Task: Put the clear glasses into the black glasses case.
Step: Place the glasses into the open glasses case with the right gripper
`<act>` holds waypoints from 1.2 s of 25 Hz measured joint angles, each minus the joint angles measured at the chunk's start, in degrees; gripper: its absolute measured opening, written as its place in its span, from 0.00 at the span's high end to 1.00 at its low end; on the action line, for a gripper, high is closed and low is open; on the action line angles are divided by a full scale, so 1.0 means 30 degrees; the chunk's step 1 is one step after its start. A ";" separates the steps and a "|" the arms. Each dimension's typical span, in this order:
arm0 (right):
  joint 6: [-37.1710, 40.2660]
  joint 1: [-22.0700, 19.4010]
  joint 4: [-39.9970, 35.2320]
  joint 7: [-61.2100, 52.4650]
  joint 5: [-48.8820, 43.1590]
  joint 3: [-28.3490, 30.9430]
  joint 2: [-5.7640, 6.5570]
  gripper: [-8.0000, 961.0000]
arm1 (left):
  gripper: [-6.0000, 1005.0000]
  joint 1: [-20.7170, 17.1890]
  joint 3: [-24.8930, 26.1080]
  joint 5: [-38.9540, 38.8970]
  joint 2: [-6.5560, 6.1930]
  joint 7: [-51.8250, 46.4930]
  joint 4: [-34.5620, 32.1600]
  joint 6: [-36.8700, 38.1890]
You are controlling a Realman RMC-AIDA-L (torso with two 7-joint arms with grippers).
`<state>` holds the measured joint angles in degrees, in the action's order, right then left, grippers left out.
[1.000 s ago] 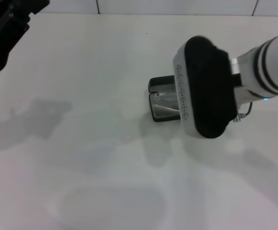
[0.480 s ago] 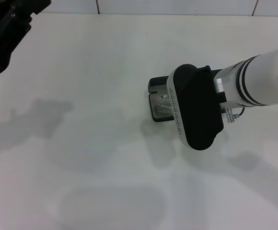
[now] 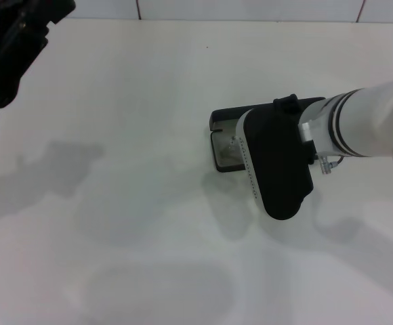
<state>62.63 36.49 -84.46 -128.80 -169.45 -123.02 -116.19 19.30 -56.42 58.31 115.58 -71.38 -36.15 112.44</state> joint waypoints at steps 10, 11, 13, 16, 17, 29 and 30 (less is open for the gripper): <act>-0.0890 0.0105 0.0648 0.0092 -0.0495 -0.0377 0.0000 0.87 | 0.94 -0.0045 -0.0046 0.0018 0.0115 0.0179 -0.0009 0.0018; -0.1013 0.0145 0.0731 0.0110 -0.0496 -0.0384 0.0000 0.87 | 0.94 -0.0046 -0.0052 0.0018 0.0115 0.0179 -0.0011 0.0018; -0.1290 0.0221 0.0919 0.0120 -0.0498 -0.0419 0.0003 0.87 | 0.94 -0.0049 -0.0068 0.0018 0.0116 0.0181 -0.0017 0.0018; -0.1746 0.0271 0.1211 0.0124 -0.0499 -0.0524 0.0000 0.87 | 0.94 -0.0059 -0.0102 0.0018 0.0135 0.0180 -0.0020 0.0018; -0.1891 0.0288 0.1333 0.0125 -0.0499 -0.0560 0.0001 0.87 | 0.94 -0.0066 -0.0108 0.0018 0.0140 0.0181 -0.0020 0.0018; -0.2982 0.0586 0.2356 0.0163 -0.0539 -0.1061 0.0001 0.87 | 0.94 -0.0076 -0.0072 0.0013 0.0145 0.0181 0.0000 0.0017; -0.2992 0.0588 0.2351 0.0168 -0.0534 -0.1096 0.0000 0.87 | 0.94 -0.0077 -0.0057 0.0013 0.0145 0.0180 0.0000 0.0016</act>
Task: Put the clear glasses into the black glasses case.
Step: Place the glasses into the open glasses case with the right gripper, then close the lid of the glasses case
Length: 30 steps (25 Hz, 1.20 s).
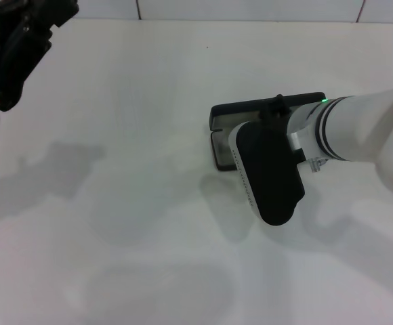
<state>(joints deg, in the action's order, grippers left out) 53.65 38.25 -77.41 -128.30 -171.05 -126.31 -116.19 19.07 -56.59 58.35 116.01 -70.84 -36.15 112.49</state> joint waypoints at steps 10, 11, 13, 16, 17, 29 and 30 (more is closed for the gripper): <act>0.0034 -0.0106 -0.0483 0.0024 0.0009 -0.0035 0.0003 0.77 | 0.94 0.0031 0.0052 0.0000 0.0000 0.0058 0.0012 0.0000; 0.0099 -0.0175 -0.0659 0.0024 0.0009 -0.0047 0.0001 0.77 | 0.94 0.0031 0.0057 0.0001 -0.0001 0.0058 0.0011 0.0000; 0.0319 -0.0324 -0.1028 0.0024 0.0009 -0.0061 0.0002 0.77 | 0.94 0.0031 0.0058 0.0002 -0.0001 0.0081 0.0011 0.0000; 0.0634 -0.0440 -0.1441 0.0008 0.0009 -0.0062 0.0003 0.77 | 0.94 0.0026 0.0057 0.0003 -0.0002 0.0172 0.0012 0.0000; 0.0745 -0.0504 -0.1595 -0.0004 0.0009 -0.0063 0.0002 0.77 | 0.94 0.0024 0.0057 0.0002 -0.0001 0.0204 0.0011 0.0001; 0.1846 -0.3036 -0.5117 -0.0167 0.0352 0.0270 0.0000 0.77 | 0.91 0.0141 0.0026 0.0003 -0.0013 0.0225 0.0000 0.0032; 0.1921 -0.3505 -0.5819 -0.0178 0.0866 0.0571 0.0004 0.77 | 0.91 0.0175 0.0025 0.0004 -0.0047 0.0226 -0.0048 0.0029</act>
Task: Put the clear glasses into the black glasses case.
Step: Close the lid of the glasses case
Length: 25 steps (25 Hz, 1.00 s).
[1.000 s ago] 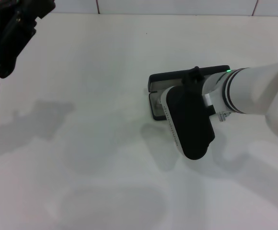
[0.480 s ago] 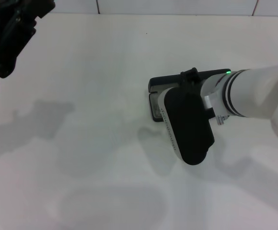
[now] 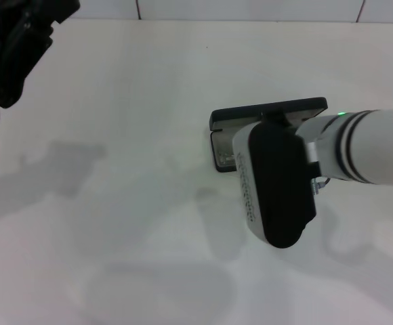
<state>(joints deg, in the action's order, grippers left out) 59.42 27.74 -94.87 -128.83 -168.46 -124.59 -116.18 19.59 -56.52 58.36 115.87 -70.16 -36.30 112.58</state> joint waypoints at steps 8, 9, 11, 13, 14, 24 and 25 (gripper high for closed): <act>0.3014 -0.3057 -0.4435 0.0639 0.9674 0.5913 0.0248 0.77 | 0.89 0.1123 0.0031 0.0568 -0.0925 -0.0811 -0.0241 -0.0581; 0.5245 -0.4120 -0.5015 0.1731 1.4066 0.9180 0.0251 0.77 | 0.89 0.1290 0.0033 0.0806 -0.1000 -0.1007 -0.0341 -0.0872; 0.6672 -0.4673 -0.5079 0.2370 1.6446 1.1022 0.0247 0.77 | 0.88 0.1727 0.0042 0.1862 -0.1098 -0.1666 -0.0746 -0.1696; 0.8284 -0.5464 -0.5056 0.2873 1.8606 1.3425 0.0230 0.77 | 0.88 0.2417 0.0037 0.3007 -0.1131 -0.2311 -0.1094 -0.2483; 0.9067 -0.5887 -0.5020 0.3034 1.9314 1.4477 0.0233 0.77 | 0.88 0.2862 0.0038 0.3684 -0.1116 -0.2654 -0.1229 -0.2985; 1.2329 -0.9089 -0.2161 0.5131 2.0153 2.0811 0.0218 0.77 | 0.84 0.7898 -0.0109 1.2222 0.0321 -0.4627 -0.1290 -0.8294; 1.2464 -0.9196 -0.1618 0.5470 2.0304 2.1293 0.0218 0.77 | 0.84 0.8418 -0.0138 1.3339 0.0724 -0.4623 -0.1267 -0.9158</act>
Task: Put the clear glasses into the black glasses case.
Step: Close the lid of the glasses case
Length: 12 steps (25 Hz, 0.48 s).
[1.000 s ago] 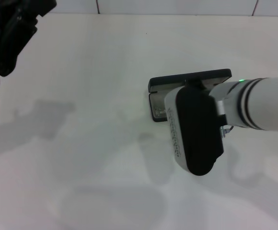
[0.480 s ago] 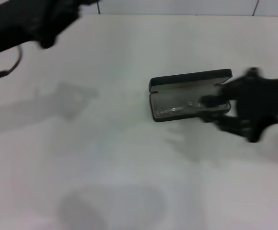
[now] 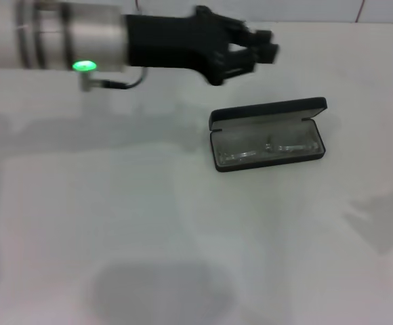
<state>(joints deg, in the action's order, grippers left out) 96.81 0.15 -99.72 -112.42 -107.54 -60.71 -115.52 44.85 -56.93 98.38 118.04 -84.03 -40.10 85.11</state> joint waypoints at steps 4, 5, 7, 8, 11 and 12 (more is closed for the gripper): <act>0.0766 -0.0206 0.2883 0.1932 0.1561 0.2622 0.0004 0.77 | 0.81 0.1268 -0.0939 0.1809 0.0639 -0.0222 0.1051 -0.3084; 0.1052 -0.0212 0.3547 0.2381 0.1982 0.3258 0.0004 0.77 | 0.81 0.1604 -0.1651 0.1620 0.0655 -0.0289 0.1671 -0.4134; 0.1740 -0.0172 0.4838 0.3176 0.2728 0.4580 0.0007 0.77 | 0.80 0.1936 -0.2676 0.1173 0.0639 -0.0313 0.2331 -0.5456; 0.2262 -0.0087 0.5950 0.3855 0.3182 0.5655 0.0011 0.77 | 0.80 0.2016 -0.3024 0.1052 0.0638 -0.0331 0.2487 -0.5929; 0.2498 -0.0030 0.7114 0.4525 0.3516 0.6447 0.0012 0.77 | 0.80 0.2040 -0.3892 0.1010 0.0683 -0.0510 0.2594 -0.7097; 0.2529 -0.0029 0.7402 0.4712 0.3566 0.6572 0.0012 0.77 | 0.80 0.2049 -0.4145 0.1010 0.0698 -0.0552 0.2643 -0.7388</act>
<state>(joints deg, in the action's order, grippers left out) 104.40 0.06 -77.51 -98.29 -96.85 -41.00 -115.49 51.00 -69.37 101.41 120.14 -85.69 -32.17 62.94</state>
